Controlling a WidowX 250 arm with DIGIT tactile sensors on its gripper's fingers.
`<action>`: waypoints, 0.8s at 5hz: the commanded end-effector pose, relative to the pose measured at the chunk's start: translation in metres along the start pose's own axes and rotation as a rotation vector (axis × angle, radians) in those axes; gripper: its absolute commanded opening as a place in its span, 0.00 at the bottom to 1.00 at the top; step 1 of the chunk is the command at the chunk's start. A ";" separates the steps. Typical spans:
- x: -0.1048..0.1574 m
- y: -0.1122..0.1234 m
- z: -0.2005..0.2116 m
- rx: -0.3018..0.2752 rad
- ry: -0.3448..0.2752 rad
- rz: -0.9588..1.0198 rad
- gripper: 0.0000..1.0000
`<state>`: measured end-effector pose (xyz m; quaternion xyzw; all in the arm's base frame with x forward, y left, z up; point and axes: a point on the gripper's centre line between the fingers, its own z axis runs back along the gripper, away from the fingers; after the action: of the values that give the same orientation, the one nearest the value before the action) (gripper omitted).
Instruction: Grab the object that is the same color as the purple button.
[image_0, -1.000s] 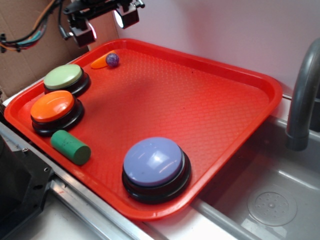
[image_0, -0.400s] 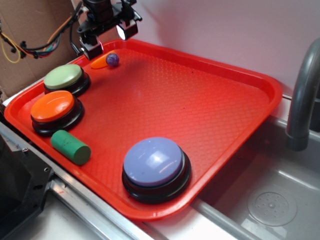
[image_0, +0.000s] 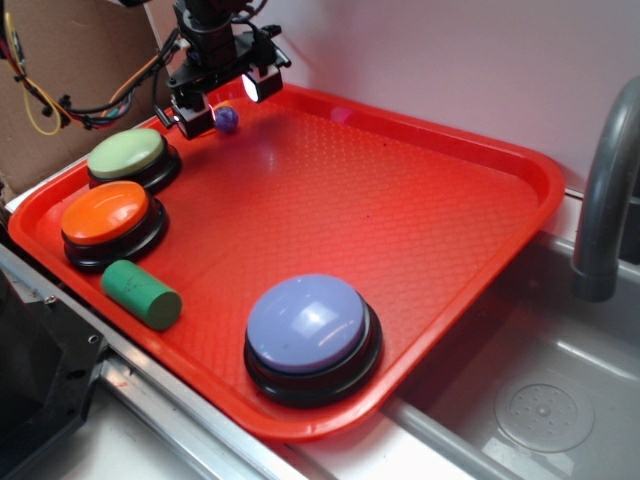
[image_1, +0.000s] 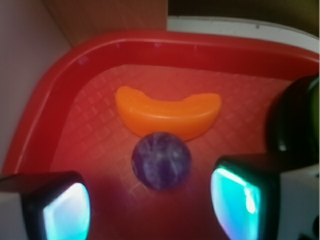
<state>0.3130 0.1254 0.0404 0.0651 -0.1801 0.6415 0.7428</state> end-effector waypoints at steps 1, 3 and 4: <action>0.029 0.004 0.001 0.015 -0.044 0.044 1.00; 0.026 0.006 -0.004 0.053 -0.034 0.028 0.64; 0.027 0.007 -0.004 0.050 0.001 0.038 0.00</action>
<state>0.3120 0.1344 0.0235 0.0920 -0.1383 0.6561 0.7362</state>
